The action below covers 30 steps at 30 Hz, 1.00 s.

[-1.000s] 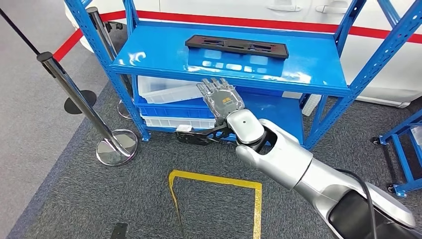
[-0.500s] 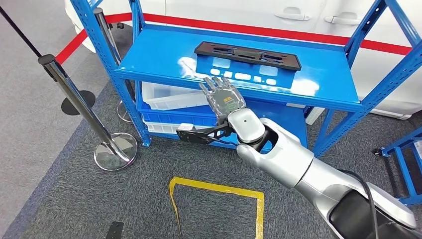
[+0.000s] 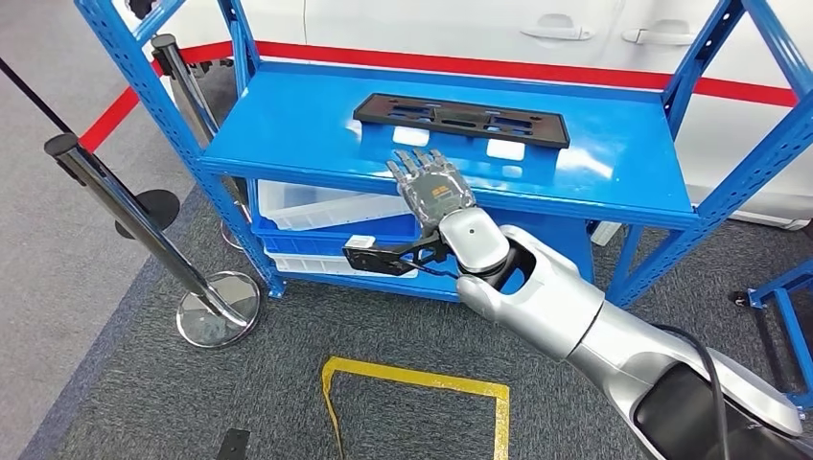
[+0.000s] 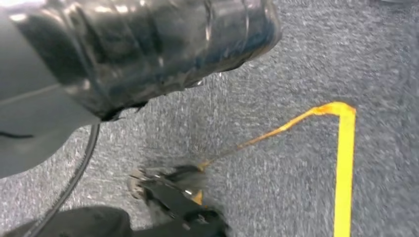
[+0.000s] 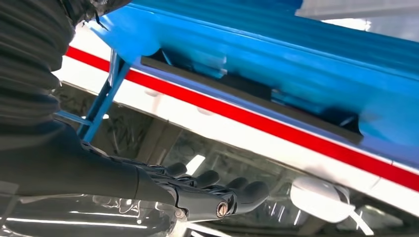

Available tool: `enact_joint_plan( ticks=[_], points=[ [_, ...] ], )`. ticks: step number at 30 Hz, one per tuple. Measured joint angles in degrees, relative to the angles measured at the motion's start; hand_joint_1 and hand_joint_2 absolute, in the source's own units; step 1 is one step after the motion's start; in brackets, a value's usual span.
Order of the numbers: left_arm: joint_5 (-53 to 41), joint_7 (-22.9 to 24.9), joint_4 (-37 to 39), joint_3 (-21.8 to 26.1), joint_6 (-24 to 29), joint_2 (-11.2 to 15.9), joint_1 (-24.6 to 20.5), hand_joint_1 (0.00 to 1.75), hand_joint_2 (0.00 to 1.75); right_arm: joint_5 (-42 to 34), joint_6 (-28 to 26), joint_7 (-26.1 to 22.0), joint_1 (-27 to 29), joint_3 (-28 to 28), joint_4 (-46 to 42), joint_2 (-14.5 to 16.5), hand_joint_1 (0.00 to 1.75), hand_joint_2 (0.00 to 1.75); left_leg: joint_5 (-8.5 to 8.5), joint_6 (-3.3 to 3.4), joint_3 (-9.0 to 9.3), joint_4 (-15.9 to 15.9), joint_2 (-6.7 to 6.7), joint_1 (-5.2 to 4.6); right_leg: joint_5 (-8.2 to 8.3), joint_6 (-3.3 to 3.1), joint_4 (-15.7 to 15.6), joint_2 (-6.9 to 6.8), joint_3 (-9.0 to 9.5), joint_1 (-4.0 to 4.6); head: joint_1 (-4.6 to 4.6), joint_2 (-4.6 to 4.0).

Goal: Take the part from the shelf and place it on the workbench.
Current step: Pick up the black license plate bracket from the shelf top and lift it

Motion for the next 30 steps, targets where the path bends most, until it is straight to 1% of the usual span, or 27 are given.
enact_joint_plan(
  ticks=[1, 2, 3, 4, 5, 7, 8, 9, 10, 11, 13, 14, 15, 16, 17, 18, 19, 20, 21, 22, 24, 25, 26, 27, 28, 29, 30],
  points=[
    [0.02, 0.01, 0.01, -0.01, -0.01, 0.02, 0.07, 0.00, 0.00, -0.07, 0.20, 0.10, 0.06, 0.00, 0.11, -0.03, 0.00, 1.75, 2.21, 0.02, 0.12, -2.35, 0.01, 0.02, -0.50, 0.05, 0.09, 0.07, 0.60, 0.02, -0.01, 0.00],
    [0.03, 0.02, 0.01, -0.01, -0.01, 0.04, 0.14, 0.00, 0.00, -0.14, 0.38, 0.24, 0.10, 0.00, 0.23, -0.07, 0.00, 1.75, 5.47, 0.17, 1.13, -6.41, 0.02, 0.03, -1.03, 0.13, 0.18, 0.13, 1.27, 0.03, -0.02, 0.00],
    [0.03, 0.05, 0.02, -0.02, -0.01, 0.08, 0.16, 0.00, 0.00, -0.21, 0.62, 0.43, 0.09, 0.00, 0.41, -0.16, 0.00, 1.75, 8.18, 0.39, 2.37, -10.26, 0.04, -0.01, -1.52, 0.27, 0.16, 0.14, 1.76, 0.02, 0.04, 0.00],
    [0.02, 0.09, 0.04, -0.04, -0.01, 0.10, 0.10, 0.00, 0.00, -0.29, 0.86, 0.59, 0.05, 0.00, 0.59, -0.26, 0.00, 1.75, 9.68, 0.63, 3.19, -13.51, 0.08, -0.22, -1.87, 0.46, 0.17, 0.15, 2.09, 0.01, 0.12, 0.00],
    [0.02, 0.14, 0.05, -0.06, -0.01, 0.12, 0.03, 0.00, 0.00, -0.36, 1.05, 0.76, 0.03, 0.00, 0.78, -0.38, 0.00, 1.75, 10.53, 0.97, 3.66, -15.39, 0.10, -0.43, -2.13, 0.72, 0.19, 0.16, 2.14, 0.00, 0.13, 0.00],
    [0.01, 0.21, 0.07, -0.10, -0.01, 0.12, 0.02, 0.00, 0.00, -0.43, 1.29, 0.94, 0.12, 0.00, 1.17, -0.58, 0.00, 1.75, 10.15, 1.57, 3.60, -16.18, 0.11, -0.79, -2.50, 1.34, 0.18, 0.20, 2.03, 0.00, 0.14, 0.00],
    [0.01, 0.26, 0.07, -0.11, -0.01, 0.11, 0.10, 0.00, 0.00, -0.44, 1.38, 0.99, 0.16, 0.00, 1.33, -0.69, 0.00, 1.75, 10.53, 1.88, 3.93, -16.38, 0.12, -0.63, -2.83, 1.71, 0.25, 0.20, 1.96, 0.06, 0.08, 0.00],
    [0.01, 0.29, 0.08, -0.12, -0.01, 0.09, 0.17, 0.00, 0.00, -0.44, 1.45, 1.00, 0.16, -0.01, 1.50, -0.82, 0.00, 1.75, 10.40, 2.10, 4.33, -16.64, 0.14, -0.48, -3.35, 2.02, 0.82, 0.16, 1.85, 0.09, 0.12, 0.00],
    [0.00, 0.31, 0.08, -0.13, -0.01, 0.08, 0.16, 0.00, 0.00, -0.47, 1.56, 1.04, 0.09, -0.02, 1.67, -0.97, 0.00, 1.75, 10.28, 2.41, 4.80, -16.89, 0.18, -0.33, -4.20, 2.28, 2.46, 0.13, 1.18, 0.12, 0.14, 0.00],
    [-0.02, 0.33, 0.08, -0.14, -0.01, 0.07, 0.10, 0.00, 0.00, -0.55, 1.71, 1.11, 0.06, -0.02, 1.88, -1.19, 0.00, 1.75, 10.08, 2.69, 5.32, -17.08, 0.21, -0.20, -5.43, 2.50, 5.35, 0.09, -0.23, 0.10, 0.15, 0.00],
    [-0.04, 0.33, 0.08, -0.16, 0.07, 0.10, -0.11, 0.00, 0.00, -0.86, 2.20, 1.47, 0.29, -0.02, 2.44, -1.61, 0.00, 1.75, 9.42, 3.08, 6.02, -17.02, 0.18, -0.24, -8.04, 2.74, 13.50, 0.07, -4.89, -0.11, 0.19, 0.00],
    [-0.05, 0.37, 0.08, -0.17, 0.11, 0.12, -0.15, 0.00, 0.00, -1.04, 2.56, 1.74, 0.52, -0.02, 2.76, -1.83, 0.00, 1.75, 9.05, 3.12, 6.33, -16.93, 0.14, -0.25, -8.47, 2.83, 16.59, 0.06, -7.13, -0.25, 0.18, 0.00],
    [-0.07, 0.45, 0.08, -0.19, 0.16, 0.13, -0.17, 0.00, 0.00, -1.17, 2.91, 2.07, 0.74, -0.02, 3.09, -2.08, 0.00, 1.75, 8.67, 3.12, 6.65, -16.82, 0.09, -0.26, -7.89, 2.90, 17.86, 0.06, -8.55, -0.38, 0.19, 0.00],
    [-0.10, 0.56, 0.08, -0.22, 0.20, 0.11, -0.13, 0.00, 0.00, -1.31, 3.25, 2.46, 0.88, -0.02, 3.45, -2.38, 0.00, 1.75, 8.25, 3.07, 7.04, -16.66, 0.02, -0.26, -6.10, 2.93, 16.71, 0.05, -8.79, -0.50, 0.19, 0.00],
    [-0.14, 0.68, 0.08, -0.28, 0.24, 0.08, -0.09, 0.00, 0.00, -1.46, 3.53, 2.85, 0.96, -0.03, 3.78, -2.71, 0.00, 1.75, 7.76, 2.98, 7.51, -16.49, -0.05, -0.26, -3.42, 2.90, 13.45, 0.04, -7.92, -0.60, 0.19, 0.00],
    [-0.17, 0.78, 0.08, -0.36, 0.27, 0.03, -0.02, 0.00, 0.00, -1.68, 3.74, 3.22, 1.00, -0.04, 4.08, -3.08, 0.00, 1.75, 7.27, 2.85, 7.89, -16.33, -0.12, -0.26, -0.82, 2.80, 9.33, 0.02, -6.56, -0.64, 0.20, 0.00],
    [-0.20, 0.86, 0.08, -0.47, 0.31, -0.01, -0.03, 0.00, 0.00, -1.96, 3.93, 3.58, 1.00, -0.05, 4.40, -3.43, 0.00, 1.75, 6.79, 2.61, 8.14, -16.10, -0.20, -0.34, 0.95, 2.66, 5.50, 0.02, -5.00, -0.57, 0.19, 0.00],
    [-0.21, 0.92, 0.08, -0.60, 0.33, -0.04, -0.07, 0.00, 0.00, -2.18, 4.05, 3.82, 1.04, -0.08, 4.65, -3.73, 0.00, 1.75, 6.43, 2.36, 8.22, -15.96, -0.25, -0.41, 1.79, 2.49, 2.93, 0.04, -3.93, -0.52, 0.17, 0.00],
    [-0.21, 0.98, 0.08, -0.73, 0.35, -0.06, -0.10, 0.00, 0.00, -2.33, 4.14, 3.98, 1.14, -0.09, 4.86, -3.96, 0.00, 1.75, 6.21, 2.11, 8.16, -15.89, -0.29, -0.47, 1.77, 2.31, 1.74, 0.09, -3.42, -0.42, 0.13, 0.00],
    [-0.21, 1.05, 0.08, -0.86, 0.37, -0.06, -0.17, 0.00, 0.00, -2.42, 4.20, 4.13, 1.25, -0.10, 5.09, -4.23, 0.00, 1.75, 6.08, 1.86, 8.12, -15.88, -0.29, -0.52, 1.42, 2.13, 1.45, 0.16, -3.18, -0.31, 0.10, 0.00],
    [-0.21, 1.16, 0.08, -1.03, 0.41, -0.05, -0.15, 0.00, 0.00, -2.53, 4.27, 4.49, 1.49, -0.13, 5.46, -4.77, 0.00, 1.75, 5.58, 1.38, 8.11, -15.65, -0.21, -0.47, 1.28, 1.65, 1.11, 0.23, -2.96, -0.44, 0.07, 0.00],
    [-0.20, 1.20, 0.08, -1.08, 0.44, -0.05, -0.16, 0.00, 0.00, -2.66, 4.31, 4.73, 1.53, -0.16, 5.64, -4.99, 0.00, 1.75, 4.89, 1.11, 7.73, -14.63, -0.13, -0.43, 1.20, 1.37, 0.92, 0.22, -2.68, -0.55, 0.01, 0.00],
    [-0.19, 1.23, 0.08, -1.13, 0.46, -0.06, -0.17, 0.00, 0.00, -2.80, 4.34, 4.94, 1.55, -0.20, 5.78, -5.13, 0.00, 1.75, 3.78, 0.85, 6.72, -12.41, -0.06, -0.37, 1.11, 1.11, 0.73, 0.21, -2.36, -0.69, -0.04, 0.00],
    [-0.18, 1.25, 0.08, -1.19, 0.48, -0.09, -0.18, 0.00, 0.00, -2.92, 4.40, 5.07, 1.61, -0.24, 5.90, -5.22, 0.00, 1.75, 2.38, 0.64, 5.06, -9.08, 0.01, -0.29, 0.94, 0.90, 0.67, 0.21, -2.09, -0.70, -0.09, 0.00],
    [-0.17, 1.26, 0.08, -1.28, 0.48, -0.12, -0.19, 0.00, 0.00, -3.00, 4.50, 5.13, 1.73, -0.26, 6.02, -5.28, 0.00, 1.75, 0.95, 0.45, 2.85, -5.07, 0.04, -0.24, 0.75, 0.74, 0.68, 0.20, -1.87, -0.69, -0.12, 0.00],
    [-0.16, 1.27, 0.08, -1.36, 0.47, -0.16, -0.18, 0.00, 0.00, -3.01, 4.63, 5.16, 1.91, -0.26, 6.14, -5.38, 0.00, 1.75, -0.01, 0.30, 0.65, -1.43, 0.04, -0.20, 0.56, 0.66, 0.70, 0.19, -1.67, -0.66, -0.10, 0.00],
    [-0.15, 1.28, 0.08, -1.41, 0.47, -0.19, -0.12, 0.00, 0.00, -2.97, 4.78, 5.17, 2.10, -0.26, 6.26, -5.48, 0.00, 1.75, 0.01, 0.22, -0.90, 0.62, 0.04, -0.20, 0.35, 0.64, 0.73, 0.20, -1.44, -0.64, -0.11, 0.00]
  ],
)
